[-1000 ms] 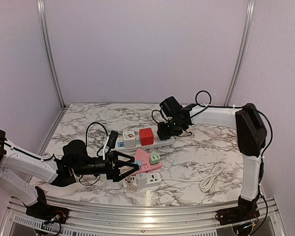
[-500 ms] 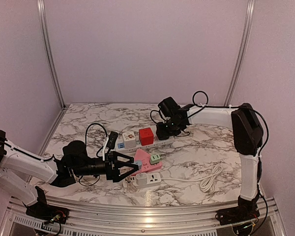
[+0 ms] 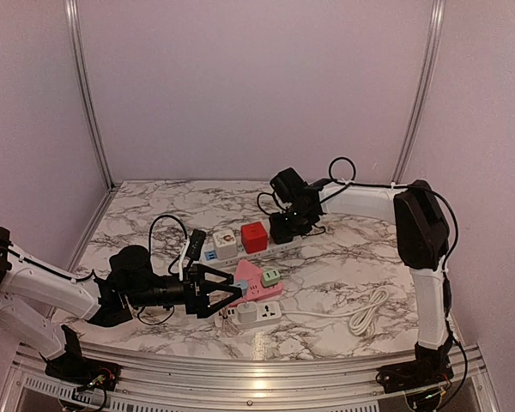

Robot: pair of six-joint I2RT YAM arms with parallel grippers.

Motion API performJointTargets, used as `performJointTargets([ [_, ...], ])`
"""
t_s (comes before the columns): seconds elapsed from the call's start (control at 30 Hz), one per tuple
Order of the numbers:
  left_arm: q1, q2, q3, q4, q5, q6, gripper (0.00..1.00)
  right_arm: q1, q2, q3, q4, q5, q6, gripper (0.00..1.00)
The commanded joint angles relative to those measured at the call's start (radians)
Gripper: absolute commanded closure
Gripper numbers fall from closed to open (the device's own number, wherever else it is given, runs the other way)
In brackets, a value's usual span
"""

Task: Insert the plug
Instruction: Insert the plug into the socket slot.

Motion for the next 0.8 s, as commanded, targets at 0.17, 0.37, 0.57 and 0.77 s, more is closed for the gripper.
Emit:
performJointTargets([
  [0.17, 0.005, -0.026, -0.025, -0.006, -0.012, 0.025, 0.01, 0.001, 0.184, 0.008, -0.146, -0.042, -0.023, 1.0],
  [0.37, 0.005, -0.035, -0.032, -0.006, -0.015, 0.03, 0.01, 0.005, 0.262, 0.041, -0.244, 0.004, -0.064, 1.0],
  [0.57, 0.005, -0.04, -0.035, -0.007, -0.021, 0.033, 0.01, 0.026, 0.318, 0.071, -0.307, 0.033, -0.092, 1.0],
  [0.77, 0.007, -0.06, -0.044, -0.01, -0.022, 0.032, 0.01, 0.036, 0.289, 0.009, -0.271, 0.051, -0.049, 1.0],
])
